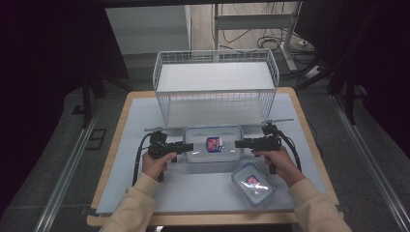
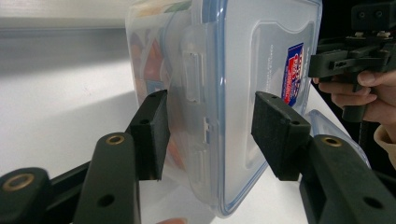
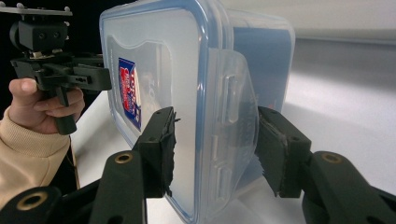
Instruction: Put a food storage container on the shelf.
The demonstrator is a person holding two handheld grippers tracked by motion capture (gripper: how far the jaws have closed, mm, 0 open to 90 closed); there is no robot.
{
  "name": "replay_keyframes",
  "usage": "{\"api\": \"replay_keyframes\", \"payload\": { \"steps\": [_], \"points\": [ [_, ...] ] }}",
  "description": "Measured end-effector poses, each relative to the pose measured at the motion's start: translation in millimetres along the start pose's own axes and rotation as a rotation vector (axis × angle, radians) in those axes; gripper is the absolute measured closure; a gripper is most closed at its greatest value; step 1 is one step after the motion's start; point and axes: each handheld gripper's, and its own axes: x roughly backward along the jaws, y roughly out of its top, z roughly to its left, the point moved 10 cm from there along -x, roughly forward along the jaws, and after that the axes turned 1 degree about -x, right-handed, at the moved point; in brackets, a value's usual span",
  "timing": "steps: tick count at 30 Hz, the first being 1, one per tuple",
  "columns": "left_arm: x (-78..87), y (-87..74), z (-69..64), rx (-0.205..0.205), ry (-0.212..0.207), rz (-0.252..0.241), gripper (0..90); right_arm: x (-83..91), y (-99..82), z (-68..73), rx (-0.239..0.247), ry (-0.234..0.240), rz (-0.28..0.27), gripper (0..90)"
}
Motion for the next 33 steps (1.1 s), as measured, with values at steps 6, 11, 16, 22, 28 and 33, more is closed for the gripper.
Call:
{"api": "replay_keyframes", "payload": {
  "steps": [6, 11, 16, 22, 28, 33],
  "points": [
    [3.5, 5.2, -5.9, -0.027, 0.006, -0.015, 47.9, 4.8, 3.7, 4.4, 0.023, -0.003, -0.013, 49.5],
    [5.8, 7.1, -9.0, -0.04, 0.005, -0.02, 48.1, 8.3, 6.5, 8.1, 0.044, -0.007, -0.022, 49.5],
    [8.4, 10.7, -13.0, -0.05, 0.003, -0.034, 48.4, 11.8, 9.1, 11.7, 0.06, -0.005, -0.034, 49.5],
    [10.4, 13.5, -15.6, -0.058, 0.001, -0.042, 48.6, 14.2, 11.7, 14.2, 0.073, -0.007, -0.043, 49.6],
    [13.3, 17.2, -19.1, -0.066, -0.003, -0.052, 48.7, 18.8, 16.8, 19.3, 0.092, -0.012, -0.052, 49.6],
    [15.9, 21.7, -21.4, -0.077, -0.005, -0.061, 48.7, 20.7, 20.2, 22.0, 0.104, -0.015, -0.063, 49.6]
  ]
}}
